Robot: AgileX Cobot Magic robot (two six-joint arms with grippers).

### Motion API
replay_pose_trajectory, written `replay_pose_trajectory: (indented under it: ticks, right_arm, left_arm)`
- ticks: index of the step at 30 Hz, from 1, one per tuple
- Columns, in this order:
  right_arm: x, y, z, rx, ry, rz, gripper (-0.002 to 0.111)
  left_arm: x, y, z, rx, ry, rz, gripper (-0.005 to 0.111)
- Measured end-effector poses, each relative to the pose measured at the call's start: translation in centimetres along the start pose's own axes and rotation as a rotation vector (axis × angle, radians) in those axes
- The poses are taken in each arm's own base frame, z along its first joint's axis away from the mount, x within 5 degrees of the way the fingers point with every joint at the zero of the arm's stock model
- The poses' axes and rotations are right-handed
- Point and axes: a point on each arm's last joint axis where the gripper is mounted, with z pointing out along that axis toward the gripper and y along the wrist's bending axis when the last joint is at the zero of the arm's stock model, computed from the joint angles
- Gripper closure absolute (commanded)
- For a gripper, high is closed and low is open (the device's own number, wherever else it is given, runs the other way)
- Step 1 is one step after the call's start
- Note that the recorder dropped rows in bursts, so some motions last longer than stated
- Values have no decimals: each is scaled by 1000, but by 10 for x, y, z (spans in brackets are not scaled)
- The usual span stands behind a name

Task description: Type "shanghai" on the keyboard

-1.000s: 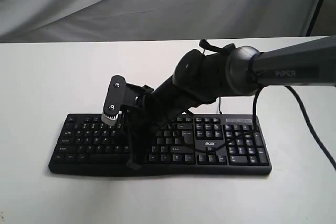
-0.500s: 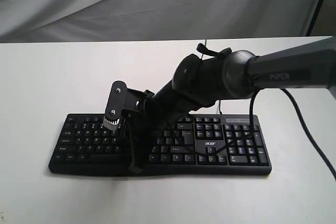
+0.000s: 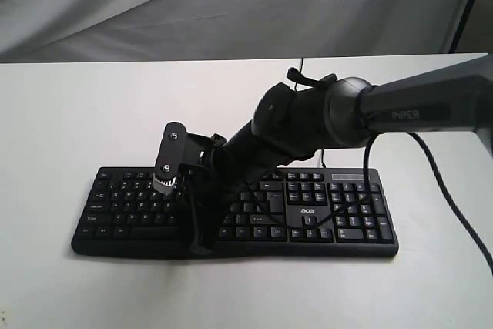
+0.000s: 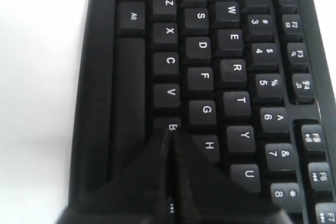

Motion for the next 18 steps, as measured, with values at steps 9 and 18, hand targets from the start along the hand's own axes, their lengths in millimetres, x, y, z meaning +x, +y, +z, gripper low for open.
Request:
replay_pose_trajectory:
  ticks: [9, 18]
  right_arm:
    - [4, 0, 6, -5, 11, -5, 108]
    - [6, 0, 8, -7, 12, -3, 108]
  left_arm:
    - [0, 0, 0, 0, 0, 0, 106]
    - [0, 0, 0, 0, 0, 0, 106]
